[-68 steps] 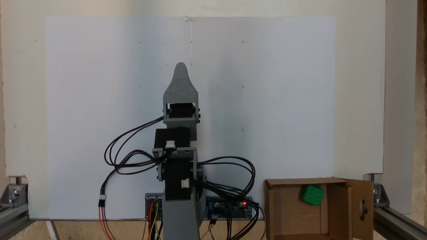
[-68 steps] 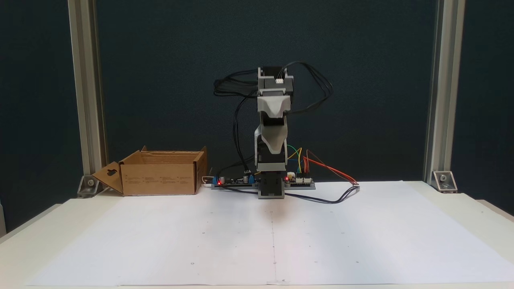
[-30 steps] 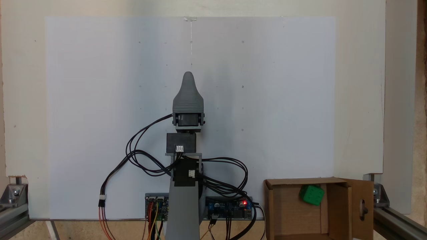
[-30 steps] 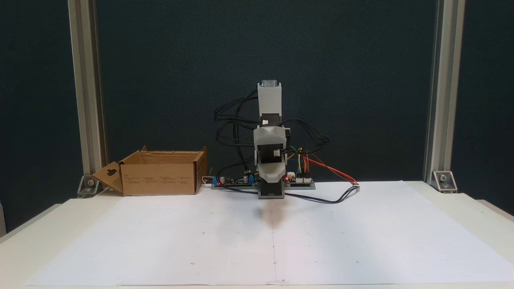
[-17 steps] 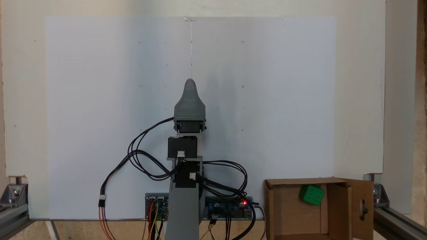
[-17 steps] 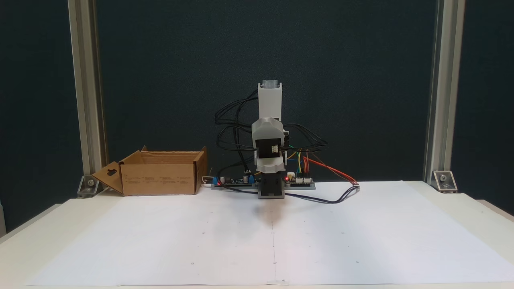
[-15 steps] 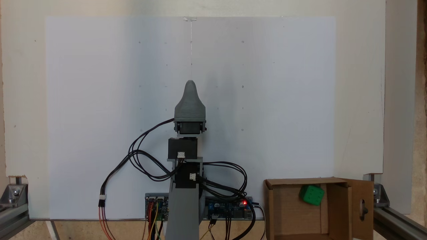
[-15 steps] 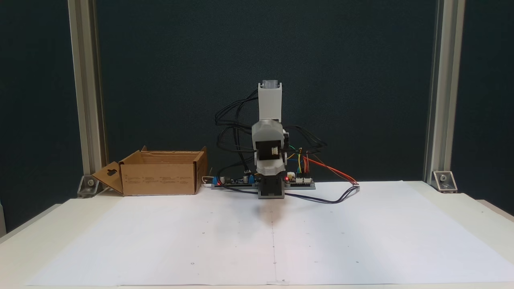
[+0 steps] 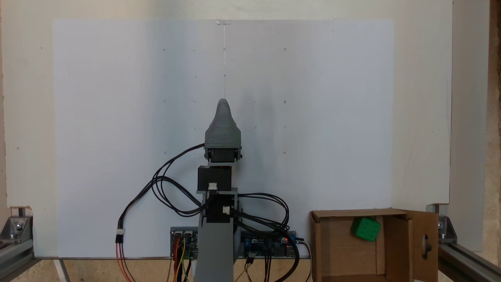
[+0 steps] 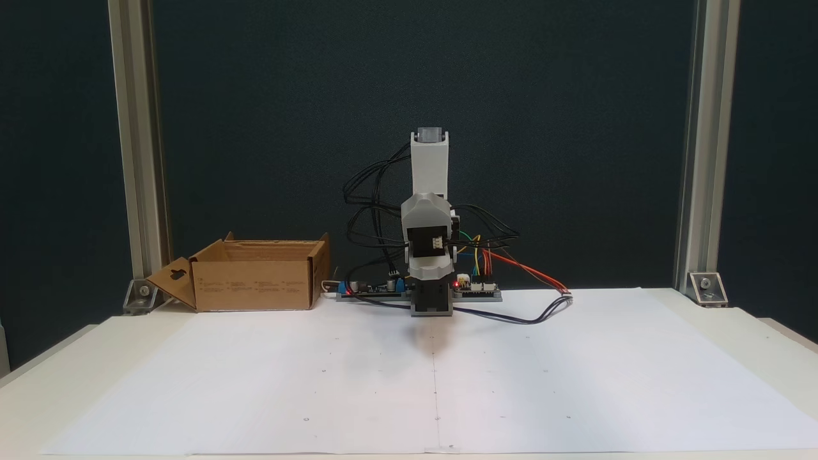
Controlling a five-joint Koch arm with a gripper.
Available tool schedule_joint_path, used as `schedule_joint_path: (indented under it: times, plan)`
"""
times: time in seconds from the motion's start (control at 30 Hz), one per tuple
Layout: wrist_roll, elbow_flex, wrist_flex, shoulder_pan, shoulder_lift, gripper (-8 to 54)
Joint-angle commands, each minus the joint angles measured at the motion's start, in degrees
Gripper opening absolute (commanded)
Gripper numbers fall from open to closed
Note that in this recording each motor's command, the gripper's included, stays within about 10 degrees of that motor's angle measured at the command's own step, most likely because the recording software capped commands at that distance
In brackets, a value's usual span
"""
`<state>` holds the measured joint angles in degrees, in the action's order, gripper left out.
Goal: Grasp a green dice and put it in the bin.
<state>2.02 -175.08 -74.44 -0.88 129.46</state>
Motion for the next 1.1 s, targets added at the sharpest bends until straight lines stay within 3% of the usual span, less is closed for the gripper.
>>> schedule_joint_path:
  times: [0.0,1.07]
  plan:
    - [1.2,-1.2,-4.0,-0.5,6.4,43.4]
    - [1.1,-4.2,-3.9,1.1,6.2,44.8]
